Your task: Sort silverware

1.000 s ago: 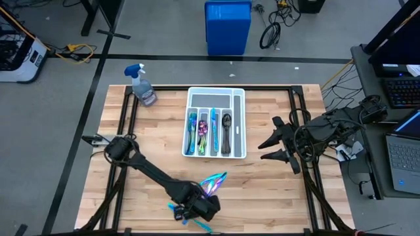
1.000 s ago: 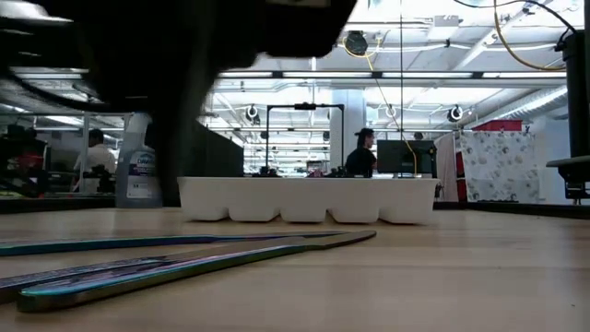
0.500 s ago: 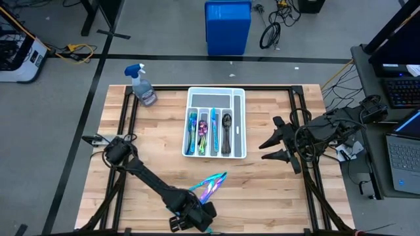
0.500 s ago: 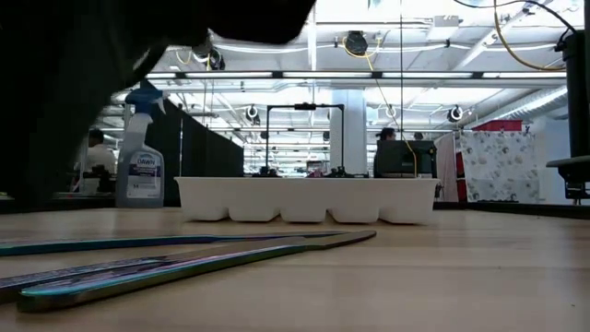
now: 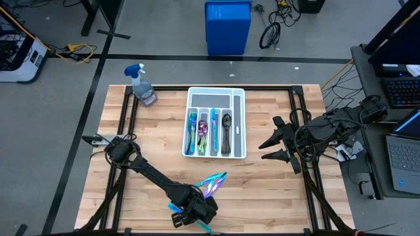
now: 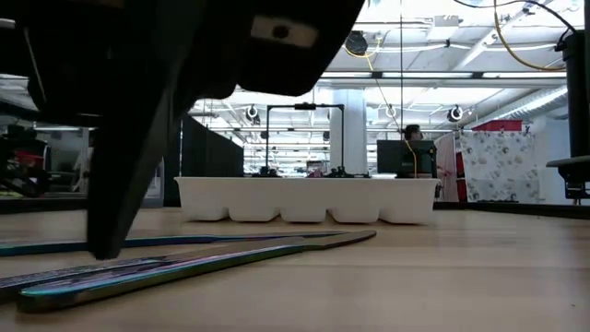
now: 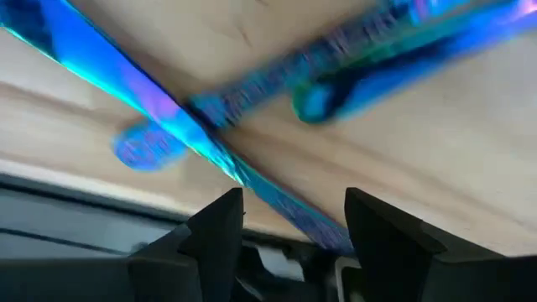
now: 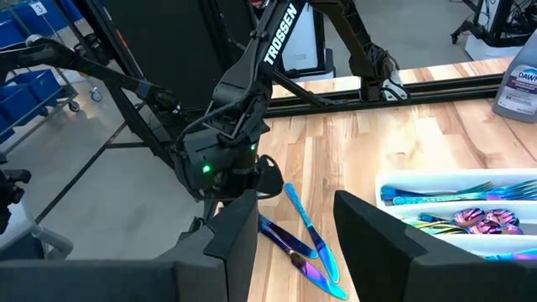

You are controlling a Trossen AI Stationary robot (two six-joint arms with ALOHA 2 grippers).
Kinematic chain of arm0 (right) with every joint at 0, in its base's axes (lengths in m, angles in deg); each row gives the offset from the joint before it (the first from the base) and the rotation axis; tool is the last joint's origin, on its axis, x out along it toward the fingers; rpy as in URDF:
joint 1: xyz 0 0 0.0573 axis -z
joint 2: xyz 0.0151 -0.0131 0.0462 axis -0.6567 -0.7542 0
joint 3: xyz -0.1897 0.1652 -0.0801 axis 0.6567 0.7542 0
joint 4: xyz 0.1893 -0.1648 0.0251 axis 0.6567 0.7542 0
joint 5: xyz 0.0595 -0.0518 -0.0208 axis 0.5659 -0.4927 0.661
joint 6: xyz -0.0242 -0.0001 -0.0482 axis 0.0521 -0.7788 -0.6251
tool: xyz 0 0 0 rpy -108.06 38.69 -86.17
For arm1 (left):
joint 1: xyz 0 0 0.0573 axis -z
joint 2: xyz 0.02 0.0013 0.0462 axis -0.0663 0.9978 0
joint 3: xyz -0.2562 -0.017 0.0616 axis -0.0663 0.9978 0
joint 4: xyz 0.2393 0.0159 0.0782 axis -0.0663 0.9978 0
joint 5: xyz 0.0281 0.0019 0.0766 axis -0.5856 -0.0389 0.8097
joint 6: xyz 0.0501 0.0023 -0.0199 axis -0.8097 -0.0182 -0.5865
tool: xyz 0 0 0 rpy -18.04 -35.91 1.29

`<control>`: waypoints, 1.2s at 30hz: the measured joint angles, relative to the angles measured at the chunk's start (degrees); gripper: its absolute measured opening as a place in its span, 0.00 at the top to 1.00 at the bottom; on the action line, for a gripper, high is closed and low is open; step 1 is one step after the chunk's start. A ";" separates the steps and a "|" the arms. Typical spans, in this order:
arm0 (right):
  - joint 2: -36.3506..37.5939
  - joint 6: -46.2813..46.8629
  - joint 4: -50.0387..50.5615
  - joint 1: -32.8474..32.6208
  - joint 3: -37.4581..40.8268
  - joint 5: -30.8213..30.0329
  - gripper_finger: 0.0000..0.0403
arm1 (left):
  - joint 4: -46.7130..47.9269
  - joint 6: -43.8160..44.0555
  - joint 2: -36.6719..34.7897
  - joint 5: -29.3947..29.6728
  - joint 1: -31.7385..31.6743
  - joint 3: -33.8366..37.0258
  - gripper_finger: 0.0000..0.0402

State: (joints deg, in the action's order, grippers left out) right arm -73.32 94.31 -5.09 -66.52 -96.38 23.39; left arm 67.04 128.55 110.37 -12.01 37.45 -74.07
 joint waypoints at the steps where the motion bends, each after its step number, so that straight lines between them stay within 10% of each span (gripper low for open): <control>1: 0.00 0.00 0.01 0.00 0.00 -0.02 0.65 | -0.56 0.09 0.28 -0.28 0.06 -0.06 0.52; 36: 0.00 -2.14 0.54 0.04 0.00 -0.11 0.65 | 2.11 -22.19 2.76 0.53 -10.12 -2.00 0.52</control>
State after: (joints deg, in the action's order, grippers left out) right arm -73.32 92.17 -4.56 -66.48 -96.38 23.28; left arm 69.15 106.35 113.13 -11.48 27.34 -76.07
